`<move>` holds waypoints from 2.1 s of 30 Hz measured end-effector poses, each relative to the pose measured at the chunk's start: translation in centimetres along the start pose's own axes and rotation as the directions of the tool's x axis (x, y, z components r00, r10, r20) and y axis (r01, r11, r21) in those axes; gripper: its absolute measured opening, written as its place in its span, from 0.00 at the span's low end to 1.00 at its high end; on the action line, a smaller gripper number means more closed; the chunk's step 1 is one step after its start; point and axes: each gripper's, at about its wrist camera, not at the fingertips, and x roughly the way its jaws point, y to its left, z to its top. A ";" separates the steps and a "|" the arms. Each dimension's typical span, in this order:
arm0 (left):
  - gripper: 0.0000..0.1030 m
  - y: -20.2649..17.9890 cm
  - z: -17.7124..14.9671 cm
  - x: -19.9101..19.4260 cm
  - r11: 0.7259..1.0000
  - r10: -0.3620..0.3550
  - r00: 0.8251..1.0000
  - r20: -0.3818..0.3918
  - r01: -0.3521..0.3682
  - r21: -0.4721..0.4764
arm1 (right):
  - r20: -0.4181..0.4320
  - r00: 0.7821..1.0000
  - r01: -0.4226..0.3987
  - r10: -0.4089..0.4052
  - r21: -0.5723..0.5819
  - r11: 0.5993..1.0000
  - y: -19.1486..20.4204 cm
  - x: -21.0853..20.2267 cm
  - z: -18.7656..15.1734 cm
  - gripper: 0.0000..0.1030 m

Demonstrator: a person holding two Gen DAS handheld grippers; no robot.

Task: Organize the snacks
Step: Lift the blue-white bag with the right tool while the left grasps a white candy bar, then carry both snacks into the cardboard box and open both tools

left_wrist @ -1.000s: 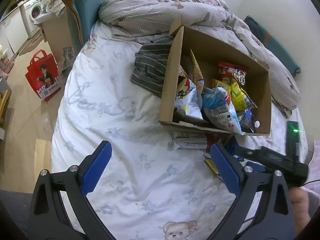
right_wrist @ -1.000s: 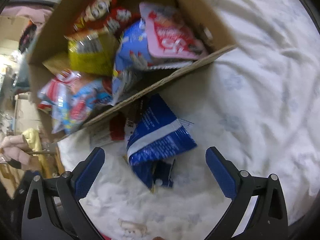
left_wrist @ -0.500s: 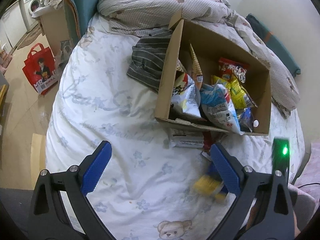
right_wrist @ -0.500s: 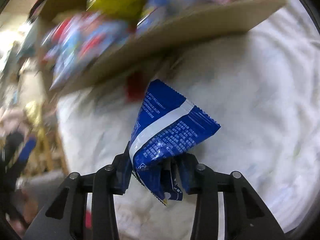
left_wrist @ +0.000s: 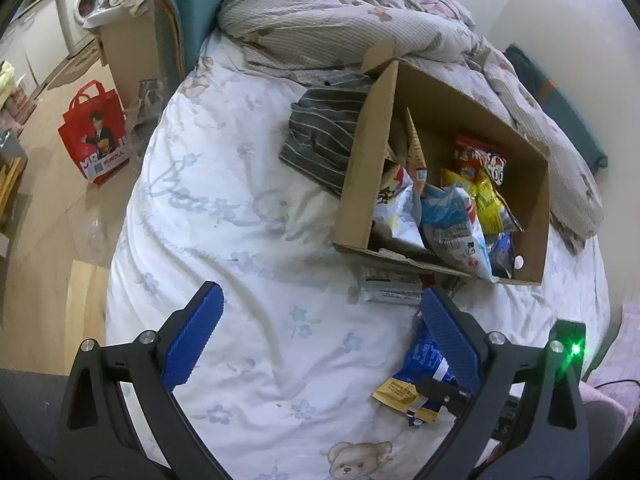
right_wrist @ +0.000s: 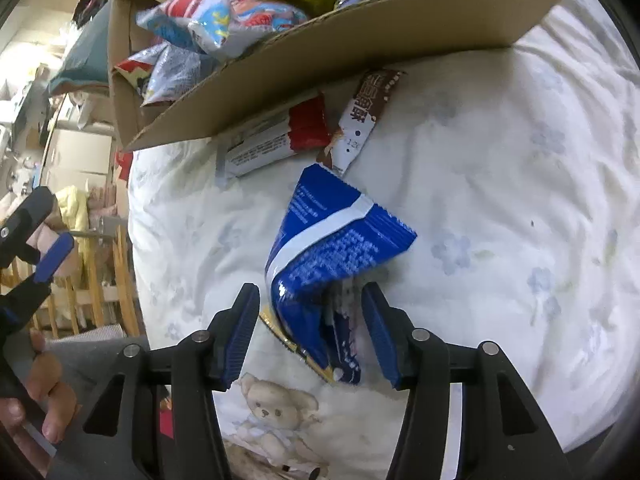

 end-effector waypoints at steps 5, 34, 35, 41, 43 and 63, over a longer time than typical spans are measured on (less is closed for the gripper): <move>0.95 -0.4 -0.1 0.3 1.000 -0.008 1.000 -0.010 0.008 0.003 | 0.055 0.998 0.037 -0.033 -0.077 0.996 1.6 0.0 -0.3 0.51; 0.32 -12.0 -13.4 10.3 0.917 0.066 0.960 -0.272 0.049 0.395 | 0.308 0.950 0.045 -0.053 0.033 0.998 -3.2 -10.8 -1.3 0.12; 0.29 -12.3 -13.6 10.3 0.906 0.078 0.963 -0.259 0.040 0.421 | 0.312 0.949 0.050 -0.057 0.031 0.998 -3.2 -10.8 -1.4 0.12; 0.13 -11.7 -13.4 9.4 0.912 0.068 0.964 -0.255 0.043 0.407 | 0.322 0.946 0.042 -0.043 0.012 0.999 -2.7 -11.0 -1.3 0.12; 0.13 -11.2 -13.3 9.1 0.919 0.066 0.964 -0.257 0.042 0.393 | 0.317 0.948 0.035 -0.036 0.008 0.999 -2.6 -10.8 -1.3 0.12; 0.13 -7.2 -6.5 2.6 0.961 0.090 0.994 -0.066 -0.069 0.269 | 0.396 0.916 -0.045 0.055 -0.034 0.998 -1.2 -14.2 -0.5 0.12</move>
